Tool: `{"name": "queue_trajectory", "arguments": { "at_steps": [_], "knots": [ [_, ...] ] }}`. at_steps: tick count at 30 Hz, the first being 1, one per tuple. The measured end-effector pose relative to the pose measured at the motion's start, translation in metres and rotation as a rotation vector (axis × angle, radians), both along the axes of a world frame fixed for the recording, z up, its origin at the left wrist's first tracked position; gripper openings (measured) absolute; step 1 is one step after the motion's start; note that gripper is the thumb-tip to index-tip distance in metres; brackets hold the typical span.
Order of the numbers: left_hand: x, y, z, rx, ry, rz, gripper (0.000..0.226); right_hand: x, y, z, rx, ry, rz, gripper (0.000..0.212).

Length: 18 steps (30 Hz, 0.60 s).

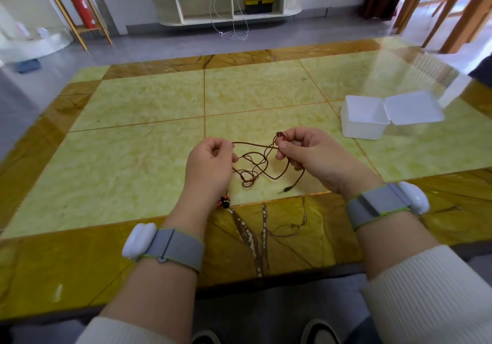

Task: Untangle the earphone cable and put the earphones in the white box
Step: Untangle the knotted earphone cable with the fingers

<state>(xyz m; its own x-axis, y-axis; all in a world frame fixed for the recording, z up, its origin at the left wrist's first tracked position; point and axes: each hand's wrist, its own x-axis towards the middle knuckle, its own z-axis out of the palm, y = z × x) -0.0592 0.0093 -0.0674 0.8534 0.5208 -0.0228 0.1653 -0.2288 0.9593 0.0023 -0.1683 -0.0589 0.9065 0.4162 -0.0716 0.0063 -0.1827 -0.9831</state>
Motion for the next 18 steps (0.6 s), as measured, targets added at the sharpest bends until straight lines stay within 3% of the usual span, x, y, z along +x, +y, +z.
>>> {"name": "queue_trajectory", "arguments": {
  "at_steps": [3,9,13,18],
  "knots": [
    [0.000,0.001,0.000,0.018,0.039,0.029,0.016,0.000,0.000,0.000,-0.011,-0.010,0.001,0.010],
    [-0.004,0.001,-0.004,0.471,-0.097,-0.195,0.022,-0.002,0.001,0.000,-0.045,-0.023,0.052,0.009],
    [-0.002,-0.002,-0.009,0.506,-0.133,-0.297,0.016,-0.002,0.003,0.000,-0.042,-0.029,0.066,0.007],
    [0.000,0.000,-0.009,0.380,-0.055,-0.205,0.010,-0.001,0.002,-0.001,-0.043,-0.015,0.033,0.009]
  ]
}}
